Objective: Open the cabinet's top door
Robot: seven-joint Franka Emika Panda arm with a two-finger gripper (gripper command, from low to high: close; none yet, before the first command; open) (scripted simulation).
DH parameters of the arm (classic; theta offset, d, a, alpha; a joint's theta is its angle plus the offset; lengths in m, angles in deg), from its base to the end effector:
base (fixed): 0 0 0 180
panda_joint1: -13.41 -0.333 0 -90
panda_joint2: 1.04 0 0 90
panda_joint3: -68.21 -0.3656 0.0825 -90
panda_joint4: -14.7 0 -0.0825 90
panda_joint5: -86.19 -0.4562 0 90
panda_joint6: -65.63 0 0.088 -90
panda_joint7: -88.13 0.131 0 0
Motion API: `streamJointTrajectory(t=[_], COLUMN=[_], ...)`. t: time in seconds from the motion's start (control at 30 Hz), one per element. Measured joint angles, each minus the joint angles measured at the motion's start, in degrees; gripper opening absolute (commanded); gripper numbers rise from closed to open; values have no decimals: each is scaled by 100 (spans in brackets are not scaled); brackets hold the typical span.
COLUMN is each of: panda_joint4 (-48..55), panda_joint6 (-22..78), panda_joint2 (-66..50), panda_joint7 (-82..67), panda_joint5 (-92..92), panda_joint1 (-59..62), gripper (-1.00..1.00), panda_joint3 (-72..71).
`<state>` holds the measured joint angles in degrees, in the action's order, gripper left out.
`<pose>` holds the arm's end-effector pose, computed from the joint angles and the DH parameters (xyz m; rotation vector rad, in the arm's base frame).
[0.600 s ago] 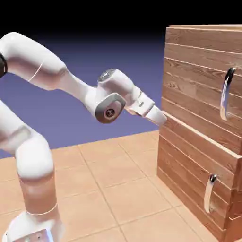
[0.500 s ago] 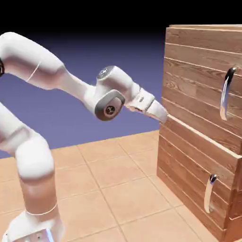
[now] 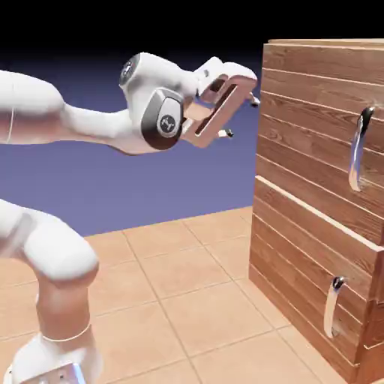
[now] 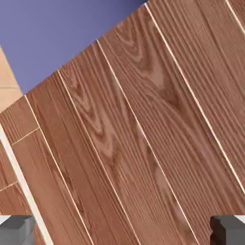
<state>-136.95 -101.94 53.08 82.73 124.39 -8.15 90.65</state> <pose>0.3841 -0.0104 0.6434 2.3357 0.6916 1.6529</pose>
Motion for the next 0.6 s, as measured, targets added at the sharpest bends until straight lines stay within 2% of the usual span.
streamJointTrajectory(t=[0.6], panda_joint4=[876], panda_joint6=[604], panda_joint2=[2011], panda_joint7=[-4485], panda_joint5=[3580], panda_joint1=[-1957], gripper=[0], panda_joint3=[2103])
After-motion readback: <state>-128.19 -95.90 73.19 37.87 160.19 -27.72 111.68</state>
